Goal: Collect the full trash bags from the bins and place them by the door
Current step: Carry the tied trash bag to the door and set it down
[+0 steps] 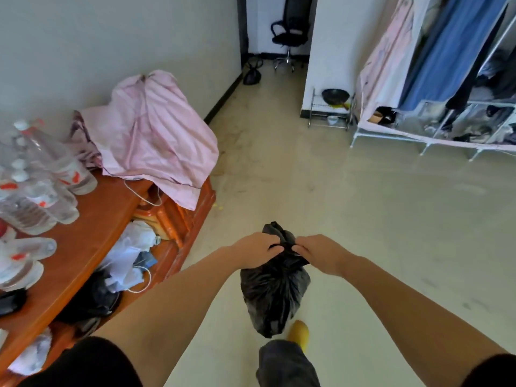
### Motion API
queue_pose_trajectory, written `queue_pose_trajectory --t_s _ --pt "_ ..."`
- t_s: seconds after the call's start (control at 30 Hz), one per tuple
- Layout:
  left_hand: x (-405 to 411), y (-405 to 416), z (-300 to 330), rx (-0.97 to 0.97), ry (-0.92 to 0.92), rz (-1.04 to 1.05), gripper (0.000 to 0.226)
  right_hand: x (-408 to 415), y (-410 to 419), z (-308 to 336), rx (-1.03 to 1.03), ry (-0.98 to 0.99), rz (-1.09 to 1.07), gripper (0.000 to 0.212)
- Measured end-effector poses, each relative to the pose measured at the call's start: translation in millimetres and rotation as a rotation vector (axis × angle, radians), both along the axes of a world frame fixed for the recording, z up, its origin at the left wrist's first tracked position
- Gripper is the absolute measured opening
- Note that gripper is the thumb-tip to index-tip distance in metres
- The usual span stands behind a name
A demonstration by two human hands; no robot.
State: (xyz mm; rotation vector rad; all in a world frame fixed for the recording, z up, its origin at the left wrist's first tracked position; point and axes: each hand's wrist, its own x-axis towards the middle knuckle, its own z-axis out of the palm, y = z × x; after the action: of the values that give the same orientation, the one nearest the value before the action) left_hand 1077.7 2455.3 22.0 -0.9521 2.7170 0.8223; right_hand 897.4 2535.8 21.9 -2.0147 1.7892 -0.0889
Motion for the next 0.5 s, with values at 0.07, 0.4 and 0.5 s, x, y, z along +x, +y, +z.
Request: queue_pose_trajectory --t_s 0.07,0.4,0.5 --pt "-23.5 -46.2 3.1 -0.014 -0.005 -0.006 0.031 -21.4 -45.3 -0.6 -0.018 0.004 -0.003 0.028" --pt "-142.2 -256.6 18.2 -0.002 0.013 0.079 0.031 -140.7 -265.4 17.2 -0.017 -0.018 0.054 0.025" --pt "-171.1 -319.0 18.6 -0.005 0.021 0.069 0.029 -169.0 -329.9 17.7 -0.023 0.007 0.07 0.027"
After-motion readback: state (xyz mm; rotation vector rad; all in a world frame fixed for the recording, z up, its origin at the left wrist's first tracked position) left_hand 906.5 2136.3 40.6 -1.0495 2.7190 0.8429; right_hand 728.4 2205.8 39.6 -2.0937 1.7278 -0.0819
